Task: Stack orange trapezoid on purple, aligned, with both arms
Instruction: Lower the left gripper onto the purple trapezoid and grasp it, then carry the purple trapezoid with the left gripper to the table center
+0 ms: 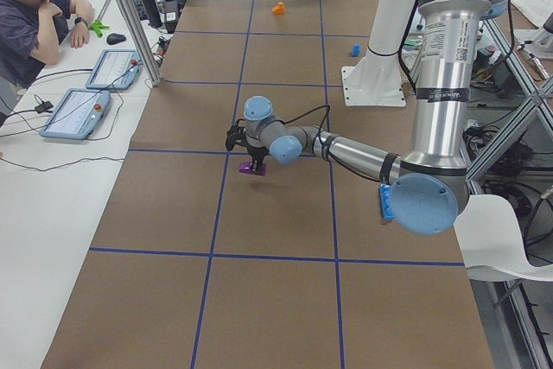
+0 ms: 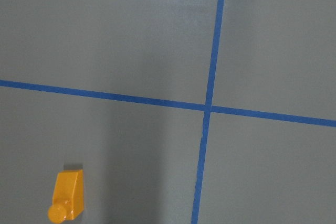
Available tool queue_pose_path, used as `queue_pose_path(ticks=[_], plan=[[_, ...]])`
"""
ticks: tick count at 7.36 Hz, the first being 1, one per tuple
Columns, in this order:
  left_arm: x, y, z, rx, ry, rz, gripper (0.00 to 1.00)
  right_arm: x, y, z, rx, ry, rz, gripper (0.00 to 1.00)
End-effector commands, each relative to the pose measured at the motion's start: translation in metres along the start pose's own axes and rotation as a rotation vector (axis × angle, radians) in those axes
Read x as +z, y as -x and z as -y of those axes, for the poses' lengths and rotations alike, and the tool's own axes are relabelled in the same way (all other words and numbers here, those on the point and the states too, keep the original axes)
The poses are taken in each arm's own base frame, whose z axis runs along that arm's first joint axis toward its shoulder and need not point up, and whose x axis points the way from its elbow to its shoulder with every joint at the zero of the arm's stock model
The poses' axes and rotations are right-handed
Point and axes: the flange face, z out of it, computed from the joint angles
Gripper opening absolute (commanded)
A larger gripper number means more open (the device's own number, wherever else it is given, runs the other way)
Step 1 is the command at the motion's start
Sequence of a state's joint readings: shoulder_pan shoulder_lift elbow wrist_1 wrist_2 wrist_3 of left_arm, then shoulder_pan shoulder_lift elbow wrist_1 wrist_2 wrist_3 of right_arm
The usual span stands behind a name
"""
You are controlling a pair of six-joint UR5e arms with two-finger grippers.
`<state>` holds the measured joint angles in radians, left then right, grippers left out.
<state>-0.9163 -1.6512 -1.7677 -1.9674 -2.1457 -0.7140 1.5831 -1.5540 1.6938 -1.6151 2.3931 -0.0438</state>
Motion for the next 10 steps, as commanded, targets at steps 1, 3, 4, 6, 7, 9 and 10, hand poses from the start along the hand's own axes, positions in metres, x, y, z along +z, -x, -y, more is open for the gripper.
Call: queue_pose_path(ticks=[1,3,4,6,7,9,10], plan=[[-0.013,-0.119,0.039,0.094,0.001,-0.047,0.0,0.001,-0.001,0.0,0.003,0.002,0.0,1.0],[-0.001,-0.252,0.066,0.194,-0.051,0.026,0.0,0.005,-0.002,-0.001,0.01,0.01,0.023,1.0],[0.008,-0.312,0.092,0.219,-0.055,0.017,0.0,0.004,-0.001,0.001,0.008,0.008,0.025,1.0],[0.028,-0.42,0.134,0.218,-0.018,0.01,0.0,0.006,0.001,0.004,0.005,0.011,0.026,1.0],[0.038,-0.439,0.14,0.193,0.001,0.018,0.0,0.006,0.0,0.004,0.006,0.012,0.026,0.99],[0.052,-0.446,0.137,0.191,0.021,0.027,0.0,0.009,-0.003,0.003,0.013,0.018,0.027,0.99],[0.063,-0.445,0.136,0.191,0.022,0.048,0.0,0.009,-0.003,0.003,0.013,0.018,0.027,1.0]])
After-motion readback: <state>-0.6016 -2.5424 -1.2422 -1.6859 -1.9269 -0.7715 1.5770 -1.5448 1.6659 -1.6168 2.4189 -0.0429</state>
